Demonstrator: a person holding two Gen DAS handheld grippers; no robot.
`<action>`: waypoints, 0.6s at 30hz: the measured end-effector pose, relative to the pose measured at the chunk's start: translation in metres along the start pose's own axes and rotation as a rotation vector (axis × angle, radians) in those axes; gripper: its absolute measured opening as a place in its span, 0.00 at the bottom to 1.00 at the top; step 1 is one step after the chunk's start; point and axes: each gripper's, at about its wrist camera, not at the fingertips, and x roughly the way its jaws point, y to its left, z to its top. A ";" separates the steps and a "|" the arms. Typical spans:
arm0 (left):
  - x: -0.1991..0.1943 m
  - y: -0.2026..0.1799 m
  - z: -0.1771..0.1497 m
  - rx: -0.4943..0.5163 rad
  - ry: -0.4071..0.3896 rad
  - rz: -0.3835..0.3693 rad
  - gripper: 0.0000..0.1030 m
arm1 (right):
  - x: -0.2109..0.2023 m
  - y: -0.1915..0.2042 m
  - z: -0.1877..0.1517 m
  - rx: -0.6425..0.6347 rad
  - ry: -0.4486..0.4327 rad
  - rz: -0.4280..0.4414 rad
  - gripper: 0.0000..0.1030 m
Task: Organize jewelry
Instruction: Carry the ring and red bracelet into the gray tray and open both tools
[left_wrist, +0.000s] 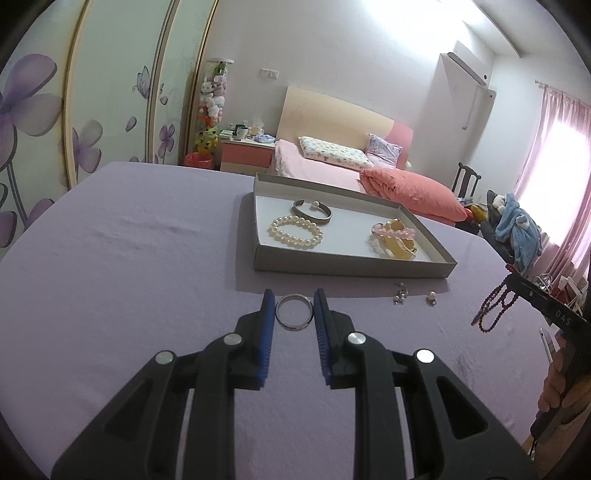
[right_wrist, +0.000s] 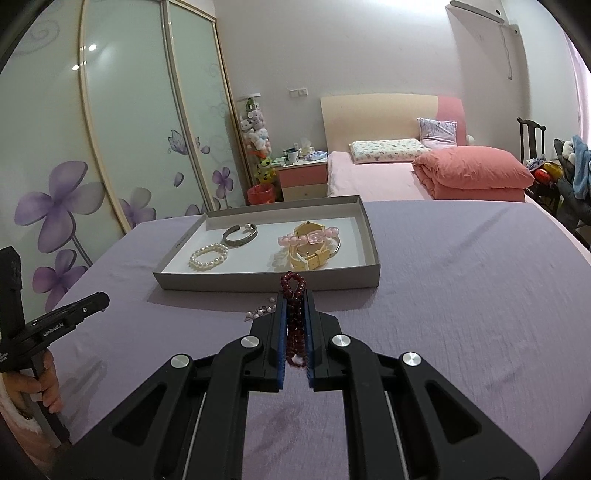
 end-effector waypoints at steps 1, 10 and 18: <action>0.000 0.000 0.000 0.000 0.000 0.000 0.21 | 0.000 0.000 0.000 0.000 -0.001 -0.001 0.09; -0.007 -0.004 0.002 0.012 -0.019 -0.005 0.21 | -0.009 0.002 0.000 -0.001 -0.026 0.003 0.09; -0.010 -0.011 0.013 0.040 -0.054 -0.007 0.21 | -0.017 0.005 0.014 -0.029 -0.084 -0.009 0.09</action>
